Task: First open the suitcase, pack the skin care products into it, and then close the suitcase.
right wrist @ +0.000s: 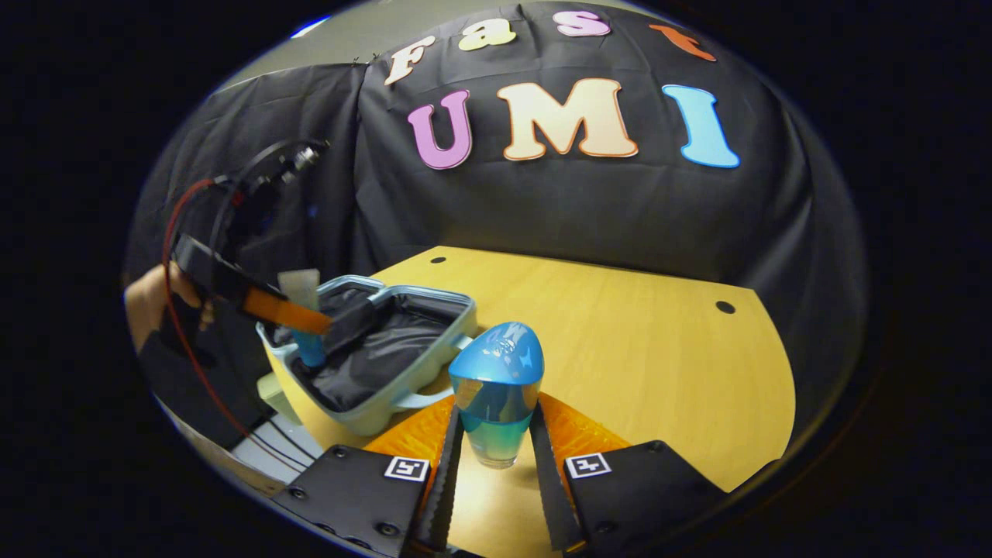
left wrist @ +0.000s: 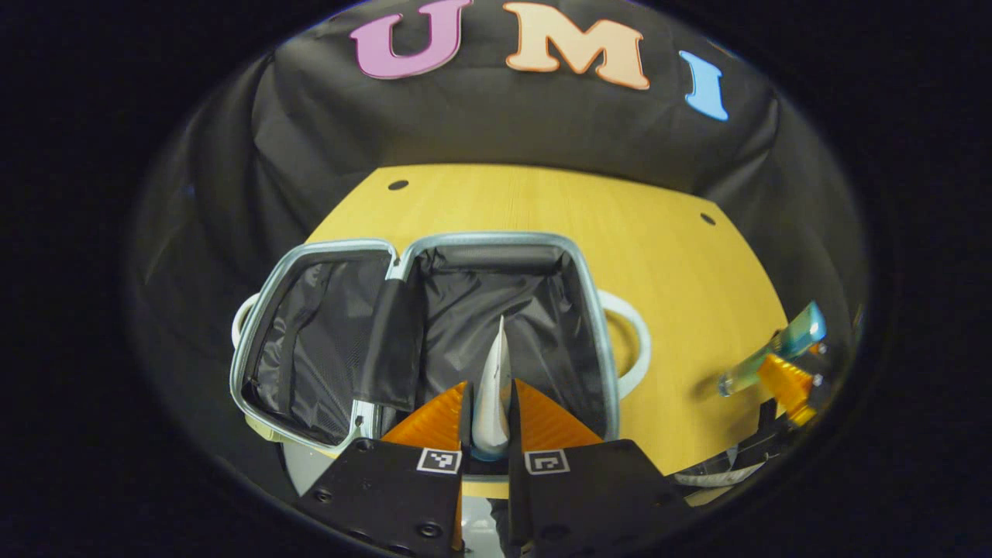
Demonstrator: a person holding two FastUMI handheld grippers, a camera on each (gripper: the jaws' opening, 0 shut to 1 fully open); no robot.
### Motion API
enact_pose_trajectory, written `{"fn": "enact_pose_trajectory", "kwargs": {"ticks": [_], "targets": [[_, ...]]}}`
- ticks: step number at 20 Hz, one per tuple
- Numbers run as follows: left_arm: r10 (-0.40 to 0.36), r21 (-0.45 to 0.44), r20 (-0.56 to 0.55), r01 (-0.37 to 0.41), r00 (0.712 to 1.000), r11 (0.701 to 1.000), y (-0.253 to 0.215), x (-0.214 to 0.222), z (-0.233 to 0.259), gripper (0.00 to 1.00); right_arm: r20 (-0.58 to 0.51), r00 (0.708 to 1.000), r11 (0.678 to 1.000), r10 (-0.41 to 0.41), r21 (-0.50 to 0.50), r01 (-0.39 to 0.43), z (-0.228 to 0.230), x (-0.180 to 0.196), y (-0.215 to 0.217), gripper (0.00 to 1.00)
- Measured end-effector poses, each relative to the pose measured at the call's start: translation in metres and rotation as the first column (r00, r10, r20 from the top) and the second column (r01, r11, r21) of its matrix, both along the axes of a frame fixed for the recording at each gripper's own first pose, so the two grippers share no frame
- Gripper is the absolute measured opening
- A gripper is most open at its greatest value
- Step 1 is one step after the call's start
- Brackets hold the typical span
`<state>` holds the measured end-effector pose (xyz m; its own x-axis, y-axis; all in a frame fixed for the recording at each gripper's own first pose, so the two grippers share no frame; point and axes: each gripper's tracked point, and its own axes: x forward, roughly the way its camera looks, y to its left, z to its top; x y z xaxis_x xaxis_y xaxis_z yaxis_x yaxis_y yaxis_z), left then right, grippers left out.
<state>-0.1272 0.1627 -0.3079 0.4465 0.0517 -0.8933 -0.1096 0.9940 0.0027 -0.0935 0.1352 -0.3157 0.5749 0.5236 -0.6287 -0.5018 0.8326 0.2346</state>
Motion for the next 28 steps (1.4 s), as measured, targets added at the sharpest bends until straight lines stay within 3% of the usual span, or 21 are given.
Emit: {"fn": "enact_pose_trajectory", "kwargs": {"ticks": [6, 10, 11, 12, 15, 16, 19, 23, 24, 26, 28], "targets": [[-0.021, -0.066, -0.136, 0.012, 0.991, 0.998, 0.005, -0.009, -0.054, 0.16, -0.176, 0.983, 0.981, 0.051, 0.192, -0.017, 0.038, -0.007, 0.073, 0.51], [-0.046, -0.105, -0.13, 0.033, 0.99, 0.994, 0.006, -0.001, -0.067, 0.17, -0.24, 0.967, 0.984, 0.081, 0.173, -0.04, 0.02, -0.008, 0.101, 0.46], [-0.052, -0.117, -0.112, 0.039, 0.992, 0.992, 0.006, 0.004, -0.068, 0.18, -0.256, 0.963, 0.985, 0.09, 0.163, -0.049, 0.016, -0.012, 0.109, 0.49], [-0.057, -0.149, -0.101, 0.041, 0.993, 0.988, 0.003, 0.003, -0.067, 0.25, -0.272, 0.957, 0.986, 0.098, 0.159, -0.056, 0.012, -0.014, 0.116, 0.49], [-0.05, -0.232, -0.027, 0.043, 0.998, 0.972, -0.003, 0.017, -0.05, 1.0, -0.305, 0.946, 0.987, 0.111, 0.145, -0.069, -0.001, -0.016, 0.137, 0.49], [-0.043, -0.262, 0.006, 0.043, 0.999, 0.964, -0.003, 0.022, -0.042, 0.96, -0.317, 0.942, 0.988, 0.115, 0.138, -0.074, -0.007, -0.016, 0.143, 0.49], [0.003, -0.317, 0.097, 0.028, 0.995, 0.948, 0.013, 0.038, -0.014, 0.95, -0.365, 0.922, 0.99, 0.13, 0.106, -0.097, -0.03, -0.024, 0.162, 0.49], [0.063, -0.277, 0.179, -0.011, 0.982, 0.961, 0.069, 0.051, 0.011, 0.92, -0.438, 0.892, 0.993, 0.115, 0.037, -0.11, -0.072, -0.041, 0.18, 0.46], [0.074, -0.262, 0.188, -0.022, 0.979, 0.965, 0.085, 0.05, 0.015, 0.95, -0.464, 0.879, 0.994, 0.106, 0.023, -0.107, -0.083, -0.043, 0.182, 0.49], [0.107, -0.231, 0.199, -0.059, 0.974, 0.971, 0.119, 0.048, 0.018, 0.95, -0.501, 0.862, 0.995, 0.081, -0.014, -0.102, -0.106, -0.049, 0.187, 0.46], [0.142, -0.215, 0.194, -0.099, 0.971, 0.972, 0.151, 0.04, 0.022, 0.95, -0.493, 0.867, 0.996, 0.066, -0.014, -0.083, -0.105, -0.045, 0.197, 0.5]]}}
